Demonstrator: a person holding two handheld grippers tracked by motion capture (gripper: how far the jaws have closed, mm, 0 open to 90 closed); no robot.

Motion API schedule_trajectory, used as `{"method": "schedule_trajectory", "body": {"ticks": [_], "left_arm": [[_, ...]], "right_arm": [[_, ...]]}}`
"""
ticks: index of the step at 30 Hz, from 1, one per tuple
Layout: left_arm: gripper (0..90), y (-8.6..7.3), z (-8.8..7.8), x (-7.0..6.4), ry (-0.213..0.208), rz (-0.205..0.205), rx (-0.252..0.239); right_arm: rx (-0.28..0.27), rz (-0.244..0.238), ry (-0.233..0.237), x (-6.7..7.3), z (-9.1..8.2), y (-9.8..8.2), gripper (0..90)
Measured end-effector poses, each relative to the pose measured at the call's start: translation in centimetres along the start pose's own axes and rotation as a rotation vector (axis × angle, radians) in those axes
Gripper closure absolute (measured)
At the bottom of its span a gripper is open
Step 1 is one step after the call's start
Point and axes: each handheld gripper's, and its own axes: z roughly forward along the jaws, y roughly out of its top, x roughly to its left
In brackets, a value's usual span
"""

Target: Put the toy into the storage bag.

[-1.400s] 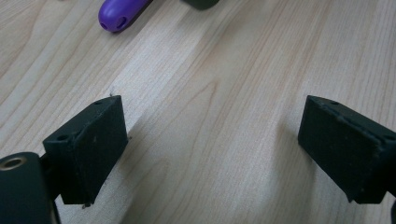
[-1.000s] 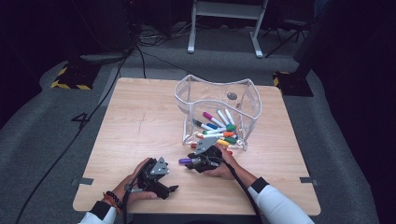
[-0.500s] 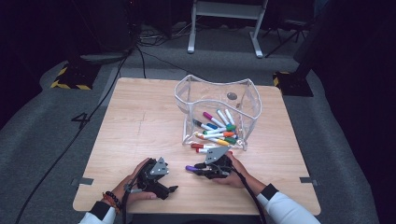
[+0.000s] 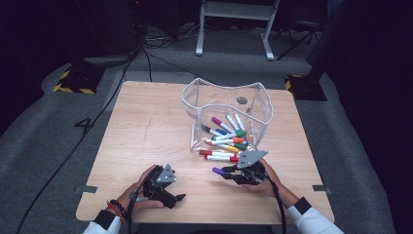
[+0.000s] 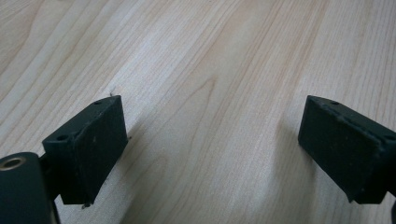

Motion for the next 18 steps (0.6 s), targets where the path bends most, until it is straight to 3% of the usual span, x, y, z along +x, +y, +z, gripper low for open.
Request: {"method": "schedule_trajectory", "body": {"ticks": [9,18], "left_arm": [[8.1,0.0,0.0,0.0,0.001,-0.001,-0.001],[8.0,0.0,0.0,0.0,0.0,0.0,-0.001]], "right_arm": [[-0.099,0.033,-0.086,-1.1,-4.8,1.1,74.8],[-0.164,0.018,-0.167,-1.5,-9.2,2.9,74.8]]}}
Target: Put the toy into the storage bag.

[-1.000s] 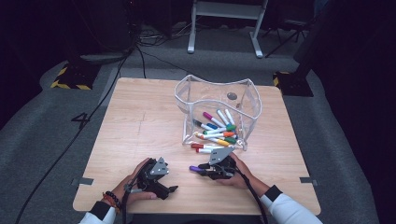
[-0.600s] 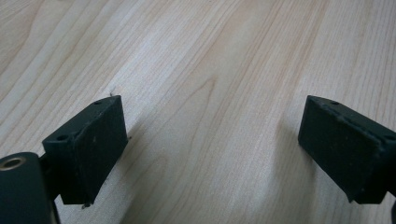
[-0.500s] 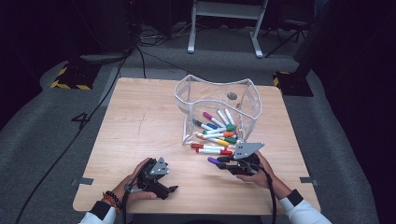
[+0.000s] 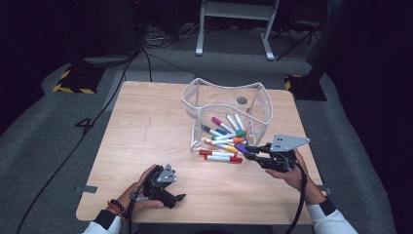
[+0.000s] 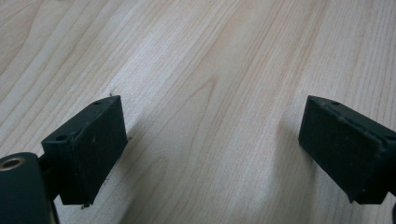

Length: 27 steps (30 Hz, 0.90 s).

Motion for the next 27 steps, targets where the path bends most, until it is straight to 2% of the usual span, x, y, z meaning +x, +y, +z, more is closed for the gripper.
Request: {"method": "schedule_trajectory", "body": {"ticks": [6,16,27], "left_arm": [[7.9,0.0,0.0,0.0,-0.001,-0.001,0.001],[7.9,0.0,0.0,0.0,0.0,-0.001,0.001],[7.9,0.0,0.0,0.0,-0.001,-0.001,0.001]], "right_arm": [[-0.022,-0.014,-0.025,-0.5,-1.3,1.7,74.8],[-0.024,-0.037,-0.077,-1.3,-3.3,5.0,74.8],[-0.03,-0.052,-0.107,-3.2,-3.6,9.0,74.8]]}}
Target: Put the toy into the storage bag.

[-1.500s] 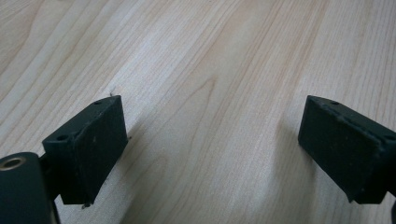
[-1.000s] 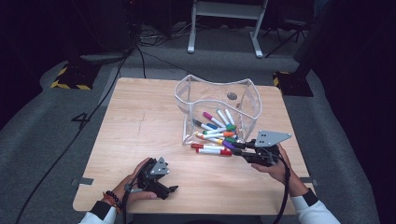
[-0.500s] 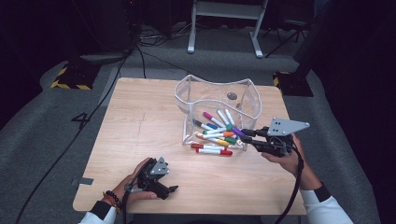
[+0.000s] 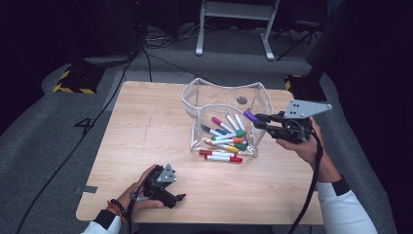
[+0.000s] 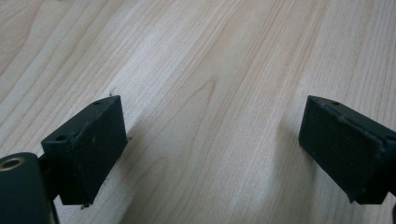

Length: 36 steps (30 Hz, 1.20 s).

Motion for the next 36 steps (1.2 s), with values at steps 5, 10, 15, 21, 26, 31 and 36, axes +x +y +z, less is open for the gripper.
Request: {"method": "schedule_trajectory", "body": {"ticks": [5,10,15,21,26,31,36], "left_arm": [[7.9,0.0,0.0,0.0,-0.001,0.001,0.0],[7.9,0.0,0.0,0.0,-0.001,0.001,0.0],[7.9,0.0,0.0,0.0,-0.001,0.001,0.0],[7.9,0.0,0.0,0.0,-0.001,0.001,0.0],[7.9,0.0,0.0,0.0,-0.001,0.001,0.0],[7.9,0.0,0.0,0.0,-0.003,0.003,0.0],[7.9,0.0,0.0,0.0,-0.003,0.004,0.0]], "right_arm": [[0.009,-0.008,-0.012,-1.0,0.8,1.6,74.8],[0.026,-0.013,-0.018,-2.3,2.2,3.2,74.8],[0.052,0.0,-0.025,-3.8,3.9,4.2,74.8],[0.114,0.011,-0.039,-5.2,6.4,4.6,74.8],[0.167,0.026,-0.052,-6.2,8.6,4.3,74.7],[0.212,0.044,-0.055,-7.2,10.1,3.4,74.8],[0.269,0.053,-0.059,-7.7,11.5,2.6,74.8]]}}
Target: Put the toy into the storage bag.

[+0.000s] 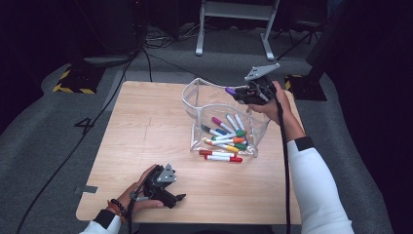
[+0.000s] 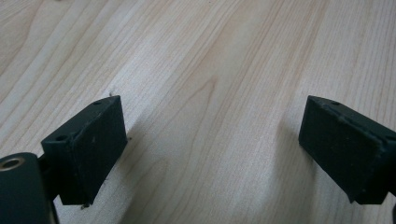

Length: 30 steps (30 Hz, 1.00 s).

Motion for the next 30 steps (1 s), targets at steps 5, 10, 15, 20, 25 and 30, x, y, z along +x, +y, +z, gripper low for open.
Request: {"method": "schedule_trajectory", "body": {"ticks": [5,10,15,20,25,30], "left_arm": [[7.9,0.0,0.0,0.0,0.0,0.001,-0.001],[7.9,0.0,0.0,0.0,0.0,0.0,0.0],[7.9,0.0,0.0,0.0,0.0,0.001,-0.001],[7.9,0.0,0.0,0.0,0.0,0.001,0.0],[7.9,0.0,0.0,0.0,0.0,0.001,-0.001],[7.9,0.0,0.0,0.0,0.0,0.001,0.0]], "right_arm": [[0.074,0.027,-0.017,-0.2,1.5,-0.4,74.7],[0.148,0.027,-0.024,-0.1,2.4,-0.5,74.7],[0.247,0.016,0.024,-0.1,3.1,-0.8,74.6],[0.286,-0.024,0.118,0.9,3.1,-0.6,74.5],[0.333,-0.066,0.169,2.3,2.8,-0.3,74.4],[0.341,-0.077,0.179,2.8,2.7,-0.2,74.2]]}}
